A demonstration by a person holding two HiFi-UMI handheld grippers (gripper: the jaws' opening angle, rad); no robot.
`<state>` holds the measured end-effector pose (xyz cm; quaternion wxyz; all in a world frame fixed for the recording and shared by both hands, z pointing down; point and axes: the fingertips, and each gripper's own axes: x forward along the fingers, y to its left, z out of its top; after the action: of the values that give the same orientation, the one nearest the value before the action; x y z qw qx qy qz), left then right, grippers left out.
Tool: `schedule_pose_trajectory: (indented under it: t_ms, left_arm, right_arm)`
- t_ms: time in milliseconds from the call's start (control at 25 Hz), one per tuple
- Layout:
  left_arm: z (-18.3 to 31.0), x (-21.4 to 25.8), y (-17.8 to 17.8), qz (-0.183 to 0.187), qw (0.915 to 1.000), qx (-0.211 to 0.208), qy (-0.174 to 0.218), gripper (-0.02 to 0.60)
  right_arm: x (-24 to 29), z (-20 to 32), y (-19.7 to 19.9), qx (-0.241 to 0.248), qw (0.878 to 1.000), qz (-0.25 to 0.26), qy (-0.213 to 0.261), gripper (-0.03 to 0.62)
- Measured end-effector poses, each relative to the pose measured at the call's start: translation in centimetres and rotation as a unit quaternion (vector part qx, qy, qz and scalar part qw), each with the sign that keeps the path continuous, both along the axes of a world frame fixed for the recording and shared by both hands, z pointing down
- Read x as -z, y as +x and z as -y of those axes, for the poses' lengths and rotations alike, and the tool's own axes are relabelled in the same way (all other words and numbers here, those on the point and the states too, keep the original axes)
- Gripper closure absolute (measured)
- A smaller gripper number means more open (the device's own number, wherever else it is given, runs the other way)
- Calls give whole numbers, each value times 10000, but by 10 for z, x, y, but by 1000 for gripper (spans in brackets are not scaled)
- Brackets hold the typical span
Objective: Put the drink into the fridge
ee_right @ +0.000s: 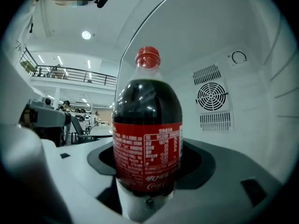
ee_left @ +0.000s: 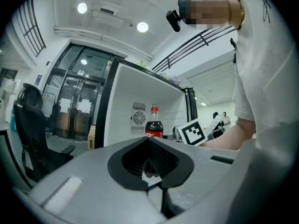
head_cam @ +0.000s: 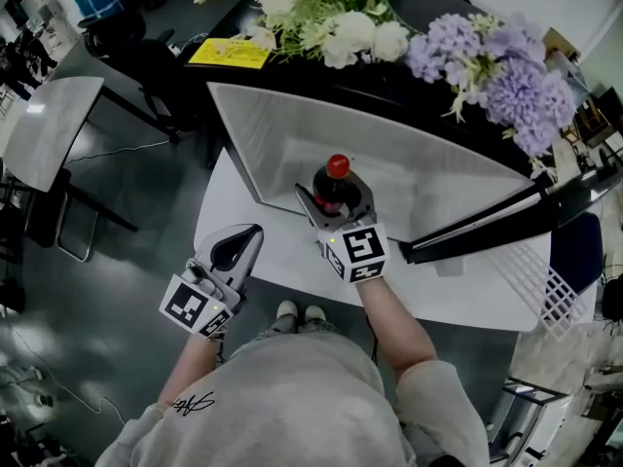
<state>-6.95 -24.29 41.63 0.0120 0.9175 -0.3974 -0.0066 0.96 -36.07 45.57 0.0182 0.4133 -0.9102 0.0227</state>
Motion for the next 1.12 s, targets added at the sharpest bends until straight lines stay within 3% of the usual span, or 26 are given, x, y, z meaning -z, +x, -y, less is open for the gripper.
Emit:
schedule_pose_trajectory:
  t_ms: [1120]
  left_arm:
    - [-15, -16, -28, 43, 9985, 467, -278, 578]
  right_arm:
    - [-40, 96, -31, -241, 9995, -169, -122, 275]
